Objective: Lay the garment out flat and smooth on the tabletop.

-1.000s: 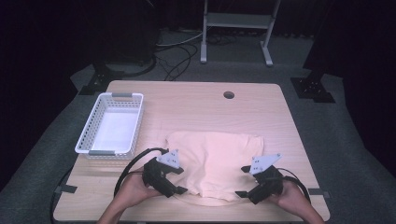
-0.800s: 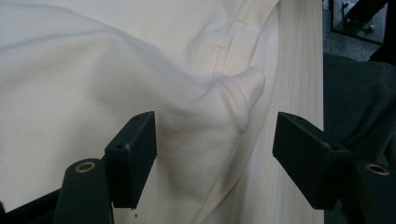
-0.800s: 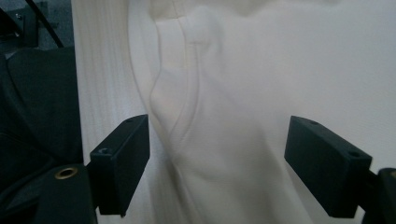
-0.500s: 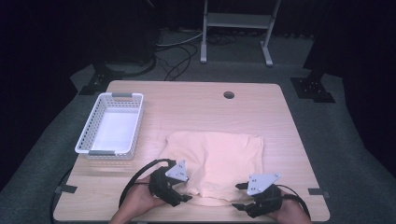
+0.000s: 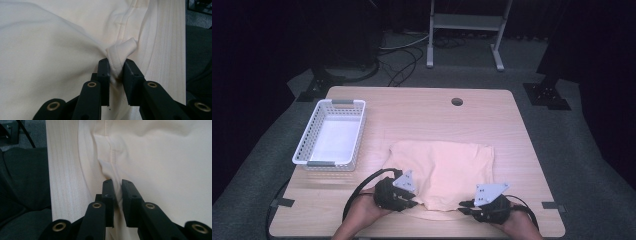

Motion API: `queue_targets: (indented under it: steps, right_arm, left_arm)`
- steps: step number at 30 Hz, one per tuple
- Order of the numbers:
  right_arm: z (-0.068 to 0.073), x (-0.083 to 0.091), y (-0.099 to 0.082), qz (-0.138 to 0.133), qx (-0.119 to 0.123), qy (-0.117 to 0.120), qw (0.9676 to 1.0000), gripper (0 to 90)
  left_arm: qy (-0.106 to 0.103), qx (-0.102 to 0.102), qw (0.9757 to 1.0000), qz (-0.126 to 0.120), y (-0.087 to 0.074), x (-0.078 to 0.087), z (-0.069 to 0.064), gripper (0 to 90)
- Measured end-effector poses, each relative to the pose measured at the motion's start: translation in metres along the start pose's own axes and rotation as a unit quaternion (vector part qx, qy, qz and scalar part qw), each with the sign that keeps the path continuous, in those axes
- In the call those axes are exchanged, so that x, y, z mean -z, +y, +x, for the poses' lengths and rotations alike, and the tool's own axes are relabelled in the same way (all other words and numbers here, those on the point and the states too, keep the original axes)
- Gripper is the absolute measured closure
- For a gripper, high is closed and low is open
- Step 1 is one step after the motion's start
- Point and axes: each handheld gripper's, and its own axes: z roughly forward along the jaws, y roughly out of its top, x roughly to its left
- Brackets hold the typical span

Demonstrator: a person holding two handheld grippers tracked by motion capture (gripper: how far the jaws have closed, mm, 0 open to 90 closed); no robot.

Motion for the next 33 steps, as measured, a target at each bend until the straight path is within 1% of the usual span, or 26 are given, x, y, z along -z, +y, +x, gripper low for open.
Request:
queue_targets:
  steps: [2, 5, 6, 8, 9, 10, 11, 12, 13, 14, 15, 16, 18, 21, 25, 28, 29, 33]
  right_arm:
    - [-0.002, 0.001, 0.001, -0.002, -0.005, 0.003, 1.0, 82.5]
    - [-0.006, 0.001, 0.001, -0.001, -0.016, 0.016, 0.9997, 82.8]
    - [-0.007, 0.001, 0.001, -0.003, -0.019, 0.022, 0.9996, 82.8]
    - [-0.008, 0.001, 0.001, -0.003, -0.022, 0.029, 0.9993, 82.8]
    - [-0.009, 0.001, 0.002, -0.003, -0.024, 0.032, 0.9992, 82.8]
    - [-0.009, 0.002, 0.002, -0.005, -0.027, 0.037, 0.9989, 82.8]
    - [-0.01, 0.002, 0.002, -0.006, -0.03, 0.044, 0.9986, 82.8]
    - [-0.01, 0.002, 0.002, -0.006, -0.03, 0.044, 0.9986, 82.8]
    - [-0.01, 0.003, 0.002, -0.007, -0.032, 0.049, 0.9982, 82.8]
    - [-0.009, 0.004, 0.002, -0.007, -0.032, 0.052, 0.9981, 82.8]
    - [-0.008, 0.005, 0.003, -0.007, -0.029, 0.052, 0.9982, 82.8]
    - [-0.006, 0.006, 0.003, -0.008, -0.03, 0.053, 0.9981, 82.8]
    - [-0.004, 0.007, 0.003, -0.008, -0.029, 0.057, 0.9979, 82.8]
    - [-0.001, 0.008, 0.002, -0.009, -0.032, 0.07, 0.997, 82.8]
    - [0.004, 0.009, 0.003, -0.012, -0.03, 0.081, 0.9962, 82.8]
    - [0.008, 0.011, 0.005, -0.019, -0.028, 0.09, 0.9954, 82.8]
    - [0.011, 0.012, 0.006, -0.021, -0.024, 0.092, 0.9953, 82.8]
    - [0.017, 0.016, 0.01, -0.03, -0.022, 0.1, 0.9942, 82.9]
  left_arm:
    - [-0.001, -0.001, 1.0, 0.001, -0.001, 0.0, 0.0, 77.9]
    - [-0.009, -0.004, 0.9999, 0.006, 0.0, 0.001, 0.0, 78.3]
    - [-0.011, -0.002, 0.9999, 0.005, 0.0, 0.001, 0.0, 78.3]
    - [-0.015, -0.001, 0.9999, 0.008, 0.0, 0.002, 0.0, 78.3]
    - [-0.018, -0.002, 0.9998, 0.008, 0.0, 0.003, 0.0, 78.3]
    - [-0.027, 0.0, 0.9996, 0.01, 0.0, 0.003, 0.0, 78.4]
    - [-0.031, 0.0, 0.9995, 0.009, 0.0, 0.004, 0.0, 79.7]
    - [-0.029, -0.004, 0.9995, 0.013, 0.0, 0.005, -0.001, 79.7]
    - [-0.03, -0.006, 0.9995, 0.013, -0.001, 0.006, -0.003, 79.9]
    - [-0.03, -0.011, 0.9994, 0.015, -0.001, 0.008, -0.004, 80.2]
    - [-0.032, -0.01, 0.9994, 0.01, -0.002, 0.009, -0.006, 80.5]
    - [-0.038, -0.01, 0.9992, 0.01, -0.003, 0.01, -0.007, 80.7]
    - [-0.041, -0.01, 0.999, 0.011, -0.004, 0.011, -0.009, 81.1]
    - [-0.048, -0.013, 0.9986, 0.014, -0.005, 0.014, -0.013, 81.4]
    - [-0.057, -0.017, 0.9981, 0.019, -0.005, 0.016, -0.018, 81.7]
    - [-0.072, -0.021, 0.9971, 0.017, -0.005, 0.019, -0.023, 81.9]
    - [-0.075, -0.022, 0.9968, 0.017, -0.005, 0.02, -0.024, 81.9]
    - [-0.088, -0.029, 0.9955, 0.021, -0.005, 0.024, -0.03, 81.9]
